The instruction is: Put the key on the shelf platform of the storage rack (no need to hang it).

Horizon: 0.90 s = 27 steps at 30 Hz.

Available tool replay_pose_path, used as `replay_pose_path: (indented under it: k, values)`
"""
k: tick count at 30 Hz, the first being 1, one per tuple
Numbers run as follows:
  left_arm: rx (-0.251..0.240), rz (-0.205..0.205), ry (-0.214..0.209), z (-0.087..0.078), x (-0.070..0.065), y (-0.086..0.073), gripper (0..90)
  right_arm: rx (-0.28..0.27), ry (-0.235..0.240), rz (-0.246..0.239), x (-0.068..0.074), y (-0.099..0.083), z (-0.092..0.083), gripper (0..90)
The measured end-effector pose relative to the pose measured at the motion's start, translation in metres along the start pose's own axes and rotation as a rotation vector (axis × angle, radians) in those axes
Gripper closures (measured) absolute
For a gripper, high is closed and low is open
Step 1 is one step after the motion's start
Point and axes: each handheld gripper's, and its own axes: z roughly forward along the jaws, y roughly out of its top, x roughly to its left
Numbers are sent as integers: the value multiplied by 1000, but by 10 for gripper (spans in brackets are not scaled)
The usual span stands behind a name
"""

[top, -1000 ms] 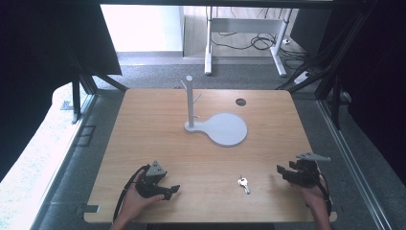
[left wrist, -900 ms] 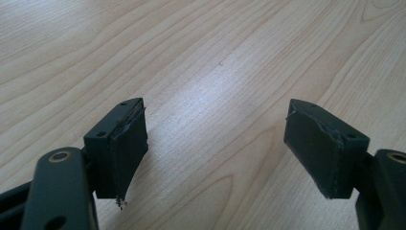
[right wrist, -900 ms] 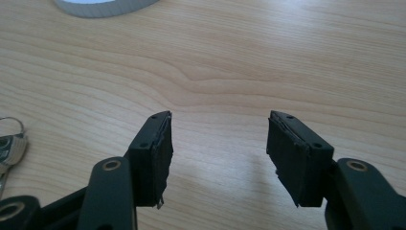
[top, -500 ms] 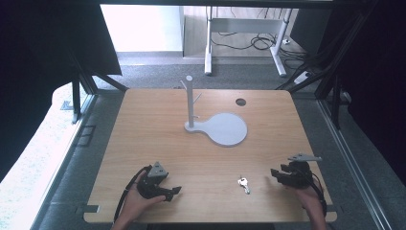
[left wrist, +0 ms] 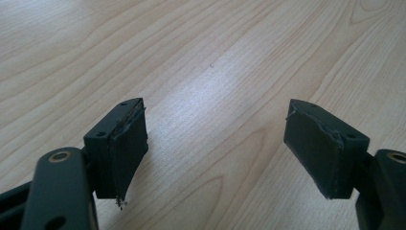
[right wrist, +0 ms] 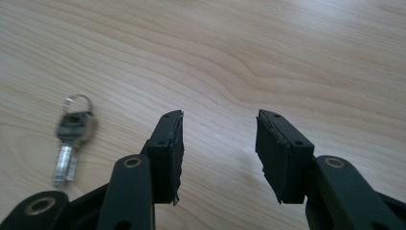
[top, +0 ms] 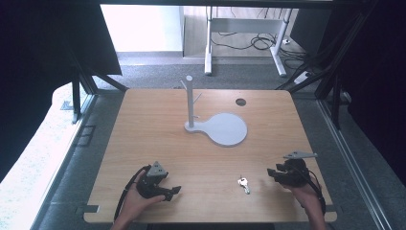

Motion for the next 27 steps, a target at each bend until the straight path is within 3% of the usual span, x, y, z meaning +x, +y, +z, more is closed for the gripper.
replay_pose_path:
  k: [9, 16, 20, 27]
  values:
    - [-6, 5, -1, -2, -1, 1, 231, 56, 22, -65, 17, 24, -10, 540]
    - [1, 6, -2, -1, 2, 0, 230, 129, 34, -98, 28, 32, -6, 549]
    - [1, 3, -1, 0, 2, 0, 230, 150, 63, -119, 38, 37, -5, 552]
    - [3, -1, -4, 1, 2, -1, 229, 175, 64, -152, 50, 44, -4, 564]
